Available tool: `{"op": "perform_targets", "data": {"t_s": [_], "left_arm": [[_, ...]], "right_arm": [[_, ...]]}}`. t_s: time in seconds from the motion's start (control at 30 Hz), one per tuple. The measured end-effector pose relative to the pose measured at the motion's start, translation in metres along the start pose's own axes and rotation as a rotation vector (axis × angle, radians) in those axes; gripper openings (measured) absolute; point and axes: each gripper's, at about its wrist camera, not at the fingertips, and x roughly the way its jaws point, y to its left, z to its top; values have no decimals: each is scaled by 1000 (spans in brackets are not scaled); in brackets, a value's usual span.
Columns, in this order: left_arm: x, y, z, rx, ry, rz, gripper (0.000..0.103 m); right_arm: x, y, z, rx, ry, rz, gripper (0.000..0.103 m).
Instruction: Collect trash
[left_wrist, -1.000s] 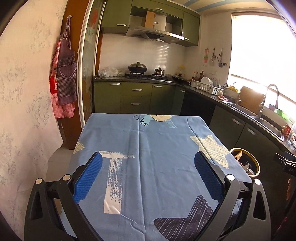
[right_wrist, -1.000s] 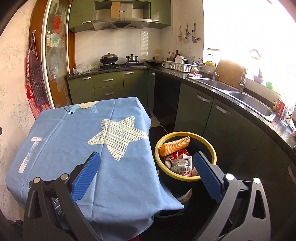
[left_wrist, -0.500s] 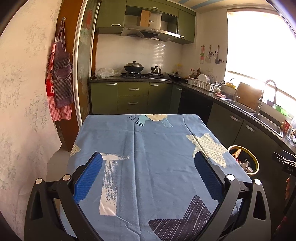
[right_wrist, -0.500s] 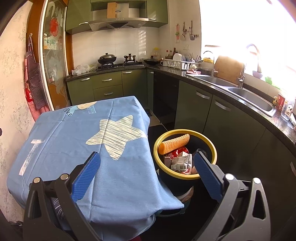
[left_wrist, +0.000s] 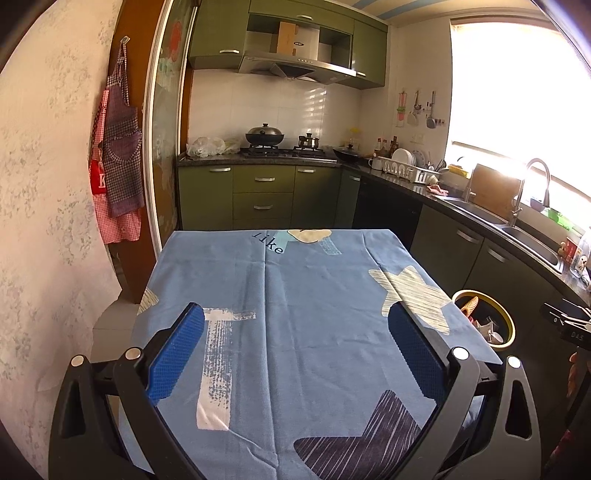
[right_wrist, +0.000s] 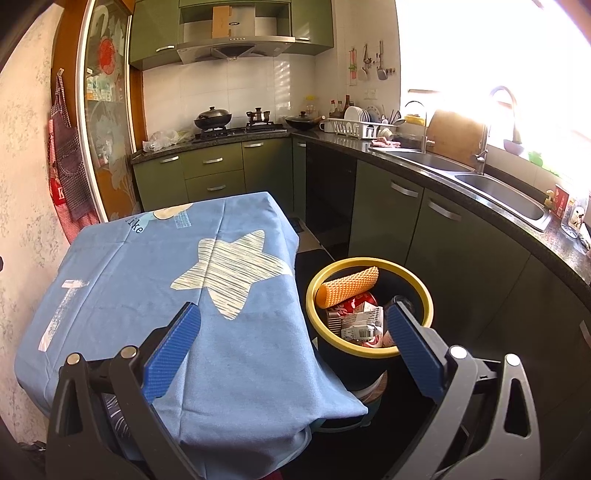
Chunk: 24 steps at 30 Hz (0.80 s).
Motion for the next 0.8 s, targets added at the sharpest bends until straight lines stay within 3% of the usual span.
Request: {"op": "perform_targets", "data": {"t_s": [0.8], "left_arm": [[6, 1, -2, -2, 16, -12, 98]], "right_arm": [[3, -2, -3, 11, 2, 7, 96]]}}
